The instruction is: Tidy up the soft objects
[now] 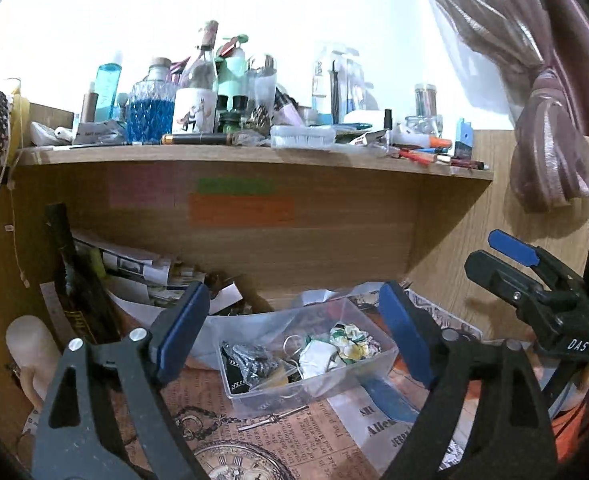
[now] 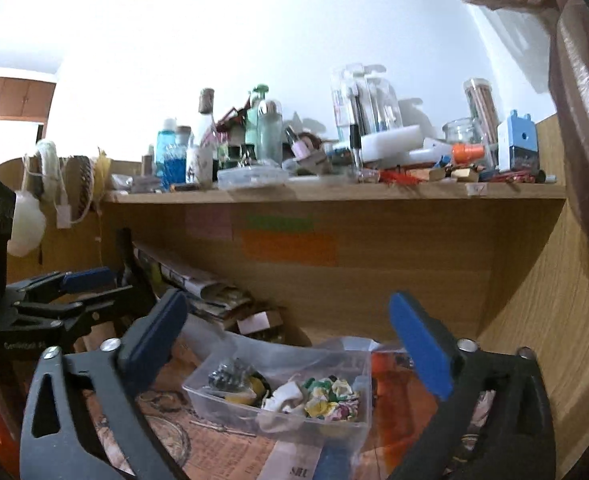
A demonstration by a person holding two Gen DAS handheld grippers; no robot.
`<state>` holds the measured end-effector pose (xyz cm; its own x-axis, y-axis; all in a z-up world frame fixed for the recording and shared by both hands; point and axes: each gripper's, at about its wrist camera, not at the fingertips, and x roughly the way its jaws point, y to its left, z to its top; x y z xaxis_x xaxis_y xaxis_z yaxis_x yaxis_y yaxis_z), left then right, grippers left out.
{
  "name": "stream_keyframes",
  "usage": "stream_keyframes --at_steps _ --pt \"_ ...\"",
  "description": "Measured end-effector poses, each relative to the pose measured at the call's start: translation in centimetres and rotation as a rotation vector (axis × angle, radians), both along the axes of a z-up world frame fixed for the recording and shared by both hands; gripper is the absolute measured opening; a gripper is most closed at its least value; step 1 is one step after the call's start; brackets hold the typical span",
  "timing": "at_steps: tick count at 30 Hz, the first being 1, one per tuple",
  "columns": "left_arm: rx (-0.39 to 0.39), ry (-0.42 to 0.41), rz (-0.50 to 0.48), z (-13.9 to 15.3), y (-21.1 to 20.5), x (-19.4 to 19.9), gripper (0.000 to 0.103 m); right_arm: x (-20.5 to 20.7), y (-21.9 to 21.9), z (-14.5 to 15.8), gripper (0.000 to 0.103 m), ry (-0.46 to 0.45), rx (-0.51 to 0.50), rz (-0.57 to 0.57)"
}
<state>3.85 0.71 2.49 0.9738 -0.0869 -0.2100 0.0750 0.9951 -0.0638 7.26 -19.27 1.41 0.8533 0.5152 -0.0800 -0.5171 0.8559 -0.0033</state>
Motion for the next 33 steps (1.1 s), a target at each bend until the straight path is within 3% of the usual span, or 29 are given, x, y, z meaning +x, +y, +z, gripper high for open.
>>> stream_keyframes --at_steps 6,33 --pt "0.0 -0.021 0.019 -0.1 -0.4 -1.1 0.102 -1.0 -0.3 0.0 0.103 0.004 0.008 0.003" --pt "0.011 -0.013 0.053 -0.7 -0.9 -1.3 0.103 -1.5 0.1 -0.7 0.103 0.023 -0.006 0.001"
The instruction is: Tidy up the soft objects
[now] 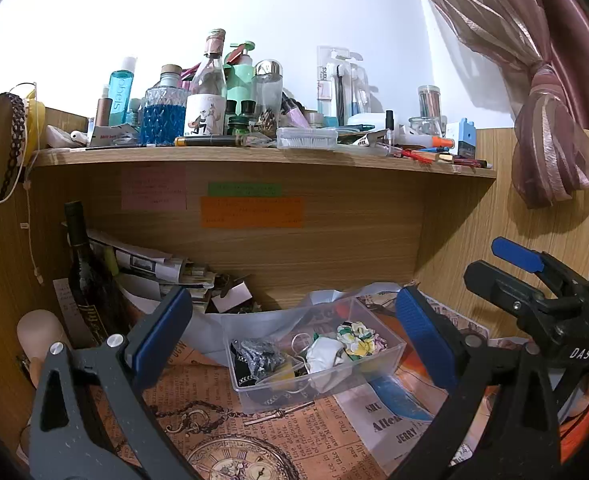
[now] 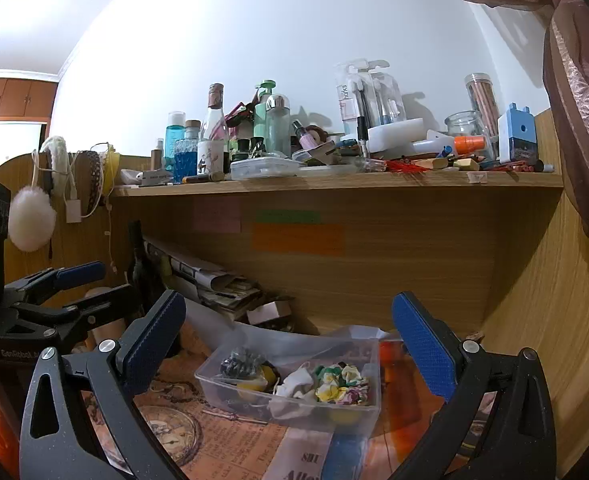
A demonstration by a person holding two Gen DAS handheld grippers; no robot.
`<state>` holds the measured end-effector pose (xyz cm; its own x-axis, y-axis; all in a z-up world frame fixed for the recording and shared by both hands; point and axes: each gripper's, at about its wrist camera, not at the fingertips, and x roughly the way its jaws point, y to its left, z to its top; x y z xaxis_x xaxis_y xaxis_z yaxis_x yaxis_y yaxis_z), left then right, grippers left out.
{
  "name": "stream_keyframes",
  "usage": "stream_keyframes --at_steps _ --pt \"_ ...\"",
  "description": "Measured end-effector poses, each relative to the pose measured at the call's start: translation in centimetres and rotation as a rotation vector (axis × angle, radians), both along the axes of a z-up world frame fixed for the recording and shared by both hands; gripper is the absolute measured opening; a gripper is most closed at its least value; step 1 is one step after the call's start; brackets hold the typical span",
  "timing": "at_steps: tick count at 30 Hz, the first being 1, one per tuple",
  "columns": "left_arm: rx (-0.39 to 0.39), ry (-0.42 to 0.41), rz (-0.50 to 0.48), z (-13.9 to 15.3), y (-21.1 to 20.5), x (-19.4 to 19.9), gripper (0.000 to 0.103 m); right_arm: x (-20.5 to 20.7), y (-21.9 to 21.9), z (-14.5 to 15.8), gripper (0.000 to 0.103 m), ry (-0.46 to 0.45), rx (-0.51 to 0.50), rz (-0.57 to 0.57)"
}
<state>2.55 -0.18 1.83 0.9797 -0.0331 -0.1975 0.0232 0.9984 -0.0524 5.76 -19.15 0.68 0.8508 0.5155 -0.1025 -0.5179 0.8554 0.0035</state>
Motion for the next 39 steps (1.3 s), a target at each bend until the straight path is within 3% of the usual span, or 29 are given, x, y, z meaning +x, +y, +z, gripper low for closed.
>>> stream_keyframes --at_steps 39 --pt "-0.001 0.0 -0.001 0.0 -0.22 0.18 0.103 0.17 0.12 -0.11 0.103 0.01 0.002 -0.003"
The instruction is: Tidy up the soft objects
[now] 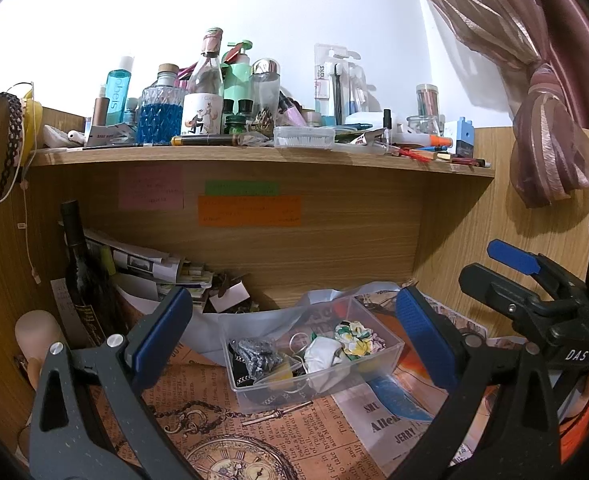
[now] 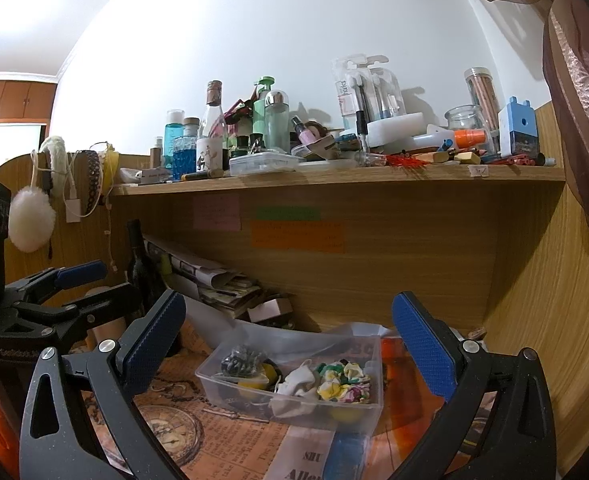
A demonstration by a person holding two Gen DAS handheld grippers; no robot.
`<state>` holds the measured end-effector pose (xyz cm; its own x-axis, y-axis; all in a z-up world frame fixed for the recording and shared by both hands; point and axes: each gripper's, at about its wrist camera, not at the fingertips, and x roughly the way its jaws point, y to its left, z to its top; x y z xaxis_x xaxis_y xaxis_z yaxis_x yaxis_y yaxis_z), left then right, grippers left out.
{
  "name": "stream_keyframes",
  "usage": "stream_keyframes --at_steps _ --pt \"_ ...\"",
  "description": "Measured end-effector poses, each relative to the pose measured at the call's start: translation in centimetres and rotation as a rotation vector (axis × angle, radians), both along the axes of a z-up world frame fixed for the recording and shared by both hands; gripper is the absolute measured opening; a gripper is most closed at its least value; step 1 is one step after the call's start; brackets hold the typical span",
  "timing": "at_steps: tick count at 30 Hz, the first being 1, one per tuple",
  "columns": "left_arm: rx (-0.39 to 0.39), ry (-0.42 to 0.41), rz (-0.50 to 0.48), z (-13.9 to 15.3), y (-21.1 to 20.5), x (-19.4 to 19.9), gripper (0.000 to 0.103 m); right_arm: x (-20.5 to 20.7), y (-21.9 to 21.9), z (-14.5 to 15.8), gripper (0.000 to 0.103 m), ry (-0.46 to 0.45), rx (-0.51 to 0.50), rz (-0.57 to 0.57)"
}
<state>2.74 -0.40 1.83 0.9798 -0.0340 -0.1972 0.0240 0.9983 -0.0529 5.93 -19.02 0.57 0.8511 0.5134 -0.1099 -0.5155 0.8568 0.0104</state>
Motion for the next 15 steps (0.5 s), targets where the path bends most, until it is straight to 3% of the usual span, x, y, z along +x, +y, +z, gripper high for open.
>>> stream_keyframes --at_steps 15 --pt "-0.022 0.007 -0.022 -0.15 0.29 0.07 0.103 0.07 -0.01 -0.19 0.103 0.004 0.001 0.002"
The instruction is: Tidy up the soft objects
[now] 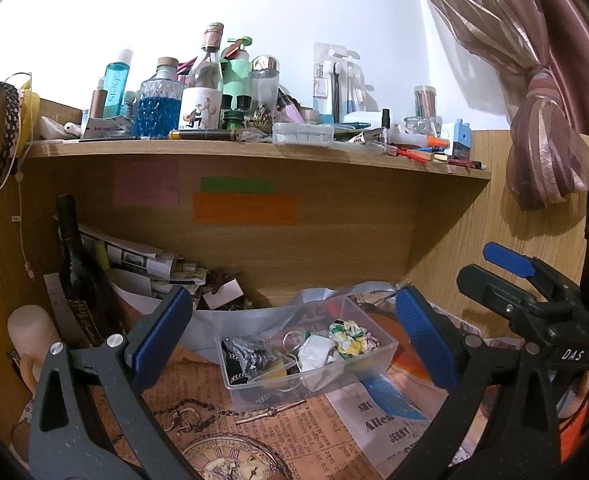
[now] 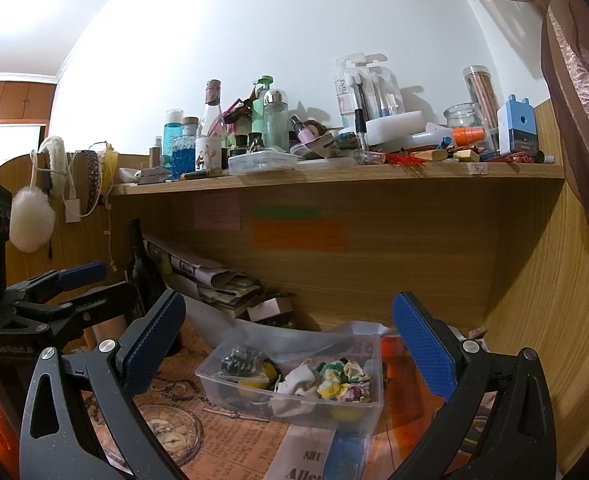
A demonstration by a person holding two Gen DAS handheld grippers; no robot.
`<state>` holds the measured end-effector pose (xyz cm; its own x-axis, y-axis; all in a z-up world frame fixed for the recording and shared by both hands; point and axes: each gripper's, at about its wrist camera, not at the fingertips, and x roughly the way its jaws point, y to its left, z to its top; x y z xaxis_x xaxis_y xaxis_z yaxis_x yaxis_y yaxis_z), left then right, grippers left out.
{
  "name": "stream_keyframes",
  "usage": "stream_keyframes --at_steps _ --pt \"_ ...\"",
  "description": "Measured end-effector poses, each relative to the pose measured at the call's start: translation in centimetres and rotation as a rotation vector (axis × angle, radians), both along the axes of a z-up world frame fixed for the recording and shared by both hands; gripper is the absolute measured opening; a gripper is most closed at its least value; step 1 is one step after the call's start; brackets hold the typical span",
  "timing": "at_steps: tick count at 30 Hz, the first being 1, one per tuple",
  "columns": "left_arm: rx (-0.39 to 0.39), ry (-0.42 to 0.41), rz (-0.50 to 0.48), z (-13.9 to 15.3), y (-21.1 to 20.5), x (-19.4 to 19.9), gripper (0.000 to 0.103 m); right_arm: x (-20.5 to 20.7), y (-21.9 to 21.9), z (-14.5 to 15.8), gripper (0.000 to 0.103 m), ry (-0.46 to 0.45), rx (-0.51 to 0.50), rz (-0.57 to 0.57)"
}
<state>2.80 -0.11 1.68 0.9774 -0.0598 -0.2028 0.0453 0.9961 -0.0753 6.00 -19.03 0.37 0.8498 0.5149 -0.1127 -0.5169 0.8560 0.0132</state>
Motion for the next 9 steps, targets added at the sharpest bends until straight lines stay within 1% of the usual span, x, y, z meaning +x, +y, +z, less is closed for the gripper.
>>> stream_keyframes --at_steps 9 --pt "-0.012 0.016 -0.002 -0.47 0.37 0.45 0.103 0.34 -0.1 -0.49 0.103 0.018 -0.001 0.001"
